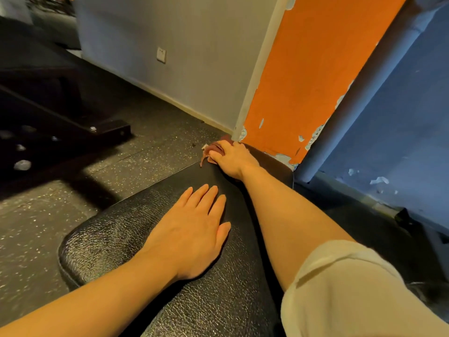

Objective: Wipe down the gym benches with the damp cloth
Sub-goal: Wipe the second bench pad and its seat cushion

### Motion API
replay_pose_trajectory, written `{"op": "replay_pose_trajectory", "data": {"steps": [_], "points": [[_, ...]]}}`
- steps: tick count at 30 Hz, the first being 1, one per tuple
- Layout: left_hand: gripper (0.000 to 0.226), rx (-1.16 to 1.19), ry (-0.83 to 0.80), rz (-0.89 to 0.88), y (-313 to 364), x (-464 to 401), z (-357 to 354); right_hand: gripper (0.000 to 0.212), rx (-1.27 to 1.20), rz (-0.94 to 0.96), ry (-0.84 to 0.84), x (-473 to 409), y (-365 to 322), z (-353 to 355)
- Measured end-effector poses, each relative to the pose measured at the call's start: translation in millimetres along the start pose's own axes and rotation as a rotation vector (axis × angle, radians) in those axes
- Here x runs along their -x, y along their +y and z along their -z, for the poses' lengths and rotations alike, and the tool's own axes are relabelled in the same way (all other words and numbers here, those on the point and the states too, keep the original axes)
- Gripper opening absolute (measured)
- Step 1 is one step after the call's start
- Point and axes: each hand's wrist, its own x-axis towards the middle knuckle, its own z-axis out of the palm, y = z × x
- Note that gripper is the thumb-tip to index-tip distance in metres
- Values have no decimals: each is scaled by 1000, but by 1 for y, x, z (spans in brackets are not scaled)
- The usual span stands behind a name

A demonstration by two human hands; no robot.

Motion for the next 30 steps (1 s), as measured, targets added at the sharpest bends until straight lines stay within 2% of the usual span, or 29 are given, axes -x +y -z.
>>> {"op": "replay_pose_trajectory", "data": {"steps": [2,9,15,18,20,23,24,27,30], "points": [[91,14,-14,-2,-2,1,-1,55,-31,-15,13,-1,21,5],[92,44,-12,-4,-2,0,-3,52,-89,-175,58,37,97,19],[94,47,2,-2,1,-1,-3,49,-79,-255,167,66,95,3],[95,43,-1,0,3,-1,0,52,-29,-184,152,59,58,2],[93,43,17,5,3,-2,0,53,-11,-61,100,53,22,-4],[76,99,79,11,0,-1,3,51,-12,116,35,52,-24,-11],[71,119,95,11,-1,0,2,50,-22,137,19,54,-28,-10],[75,170,101,29,-2,3,5,50,-22,151,-9,67,-11,0],[64,191,100,49,-3,2,5,50,-47,75,4,93,26,5]]}}
